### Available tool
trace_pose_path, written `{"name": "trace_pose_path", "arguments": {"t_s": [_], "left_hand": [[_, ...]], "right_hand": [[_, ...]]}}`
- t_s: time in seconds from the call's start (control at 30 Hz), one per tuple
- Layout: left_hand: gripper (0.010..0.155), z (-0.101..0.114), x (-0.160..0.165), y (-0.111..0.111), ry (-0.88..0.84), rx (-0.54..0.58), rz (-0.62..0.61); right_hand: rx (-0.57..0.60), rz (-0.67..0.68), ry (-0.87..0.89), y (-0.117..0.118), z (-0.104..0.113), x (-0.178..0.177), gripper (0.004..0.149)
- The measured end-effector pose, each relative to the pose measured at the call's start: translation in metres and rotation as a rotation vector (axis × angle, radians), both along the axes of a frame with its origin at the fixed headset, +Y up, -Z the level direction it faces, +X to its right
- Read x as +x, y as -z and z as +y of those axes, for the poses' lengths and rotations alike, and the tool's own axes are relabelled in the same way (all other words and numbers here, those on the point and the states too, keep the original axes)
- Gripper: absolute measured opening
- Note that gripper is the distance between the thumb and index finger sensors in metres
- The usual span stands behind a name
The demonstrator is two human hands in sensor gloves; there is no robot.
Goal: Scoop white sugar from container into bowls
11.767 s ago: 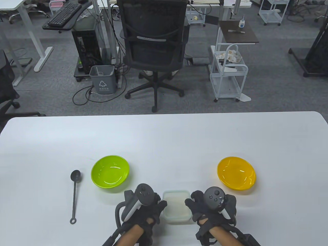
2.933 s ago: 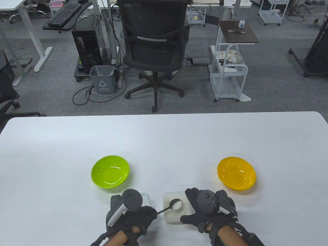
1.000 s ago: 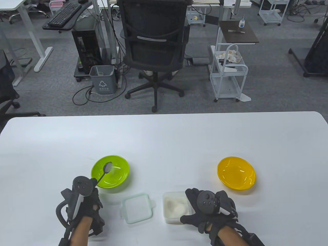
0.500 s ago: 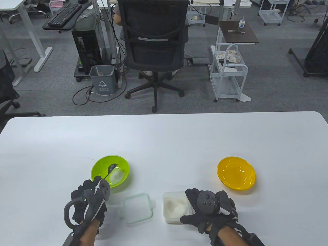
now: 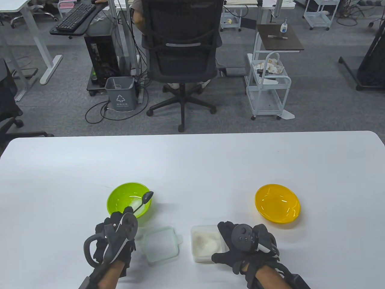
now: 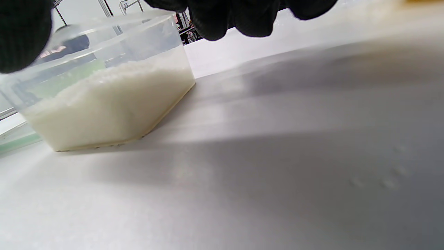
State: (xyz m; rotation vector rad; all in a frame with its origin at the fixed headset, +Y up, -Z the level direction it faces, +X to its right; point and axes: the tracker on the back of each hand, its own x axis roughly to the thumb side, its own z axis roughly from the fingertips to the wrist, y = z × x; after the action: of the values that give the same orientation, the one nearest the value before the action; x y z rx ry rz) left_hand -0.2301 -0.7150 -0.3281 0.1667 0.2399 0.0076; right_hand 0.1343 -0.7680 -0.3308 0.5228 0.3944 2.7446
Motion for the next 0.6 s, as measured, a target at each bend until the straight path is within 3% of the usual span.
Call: {"name": "trace_pose_path", "arguments": {"t_s": [0.47,0.6], "left_hand": [[0.047,0.007,0.07,-0.037,-0.016,0.0,-0.367],[0.046,0.005,0.089,-0.047,0.057,0.018,-0.447]], "right_hand": [[-0.004,-0.003,0.006,0.0,0.0,0.0,0.098],[-0.004,-0.003,0.006,0.0,0.0,0.0,0.098]]}}
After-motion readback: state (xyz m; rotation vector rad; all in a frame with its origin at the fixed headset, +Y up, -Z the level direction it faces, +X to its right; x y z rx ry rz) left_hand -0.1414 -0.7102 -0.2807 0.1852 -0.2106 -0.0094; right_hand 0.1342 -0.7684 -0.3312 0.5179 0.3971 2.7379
